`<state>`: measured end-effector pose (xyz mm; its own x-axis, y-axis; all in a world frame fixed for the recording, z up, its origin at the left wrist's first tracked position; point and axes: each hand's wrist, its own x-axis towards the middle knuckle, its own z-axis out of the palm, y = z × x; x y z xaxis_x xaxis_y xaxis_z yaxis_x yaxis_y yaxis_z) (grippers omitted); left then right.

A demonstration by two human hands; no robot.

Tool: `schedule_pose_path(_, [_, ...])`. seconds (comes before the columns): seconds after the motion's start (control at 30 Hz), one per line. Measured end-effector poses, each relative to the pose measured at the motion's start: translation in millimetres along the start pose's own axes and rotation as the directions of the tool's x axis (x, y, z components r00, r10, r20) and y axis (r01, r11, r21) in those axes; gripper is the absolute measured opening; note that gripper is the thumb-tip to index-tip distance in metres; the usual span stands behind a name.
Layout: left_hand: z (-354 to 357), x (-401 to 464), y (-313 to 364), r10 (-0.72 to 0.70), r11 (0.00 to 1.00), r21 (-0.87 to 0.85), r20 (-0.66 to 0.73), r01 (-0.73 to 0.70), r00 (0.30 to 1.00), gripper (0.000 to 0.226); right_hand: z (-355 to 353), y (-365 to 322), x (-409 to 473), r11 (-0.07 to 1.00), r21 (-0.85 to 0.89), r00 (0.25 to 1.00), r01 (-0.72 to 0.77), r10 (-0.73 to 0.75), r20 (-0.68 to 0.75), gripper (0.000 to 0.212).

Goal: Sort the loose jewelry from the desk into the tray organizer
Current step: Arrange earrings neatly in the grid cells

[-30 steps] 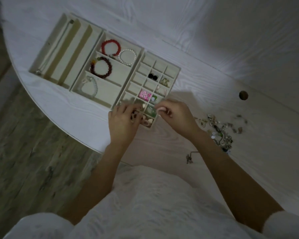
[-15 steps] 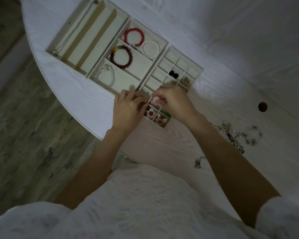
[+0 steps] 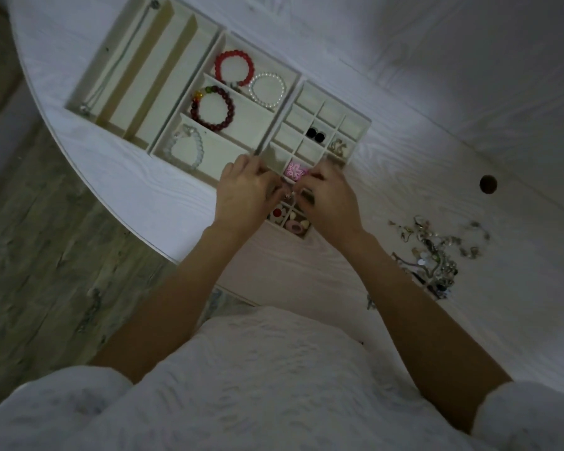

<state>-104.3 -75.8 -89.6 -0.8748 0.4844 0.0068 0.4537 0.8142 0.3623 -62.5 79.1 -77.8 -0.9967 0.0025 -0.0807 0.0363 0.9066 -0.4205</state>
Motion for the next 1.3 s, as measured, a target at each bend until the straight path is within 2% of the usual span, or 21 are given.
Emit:
schedule_pose_path(0.07, [-1,4,5,0.039,0.997,0.058,0.057,-0.042,0.998,0.017,5,-1,0,1.000,0.000,1.000,-0.005,0.005,-0.016,0.005])
schedule_pose_path(0.23, [-5,11,-4,0.122,0.992,-0.001,0.122,-0.122,0.985,0.019,12,1,1,1.000,0.019,0.999,-0.007,0.008,-0.052,0.007])
schedule_pose_path(0.47, [-13,31,-11,0.258,0.960,0.046,0.245,-0.277,0.935,0.026,13,3,2,0.997,0.078,0.999,-0.017,0.020,-0.048,0.009])
schedule_pose_path(0.6, [-15,34,-13,0.391,0.913,0.026,0.229,-0.407,0.891,0.022,12,3,2,0.996,0.084,0.999,-0.026,0.029,-0.029,0.010])
schedule_pose_path(0.67, [-12,33,-17,0.427,0.901,0.008,0.166,-0.434,0.889,0.018,12,3,2,0.995,0.092,0.999,-0.032,0.034,-0.021,0.011])
schedule_pose_path(0.8, [-4,26,-22,0.361,0.932,-0.057,0.069,-0.357,0.930,0.018,11,3,4,0.989,0.144,0.997,-0.039,0.047,-0.058,0.007])
schedule_pose_path(0.9, [-2,19,-17,0.241,0.963,-0.136,0.041,-0.234,0.970,0.014,11,1,7,0.989,0.148,0.996,-0.007,0.019,-0.085,0.005])
schedule_pose_path(1.0, [-3,13,-14,0.097,0.955,-0.288,0.089,-0.068,0.991,0.017,13,-1,8,0.986,0.166,0.995,0.000,0.016,-0.095,0.006])
schedule_pose_path(1.13, [-1,7,-14,0.002,0.915,-0.400,0.142,0.055,0.990,0.023,15,0,7,0.973,0.231,0.995,0.002,0.021,-0.097,0.007])
schedule_pose_path(1.2, [1,6,-15,-0.030,0.912,-0.403,0.131,0.081,0.991,0.025,15,2,7,0.966,0.257,0.995,0.010,0.015,-0.095,0.009])
schedule_pose_path(1.3, [3,5,-11,-0.049,0.951,-0.301,0.055,0.064,0.997,0.028,16,2,8,0.950,0.311,0.994,0.010,0.024,-0.105,0.016])
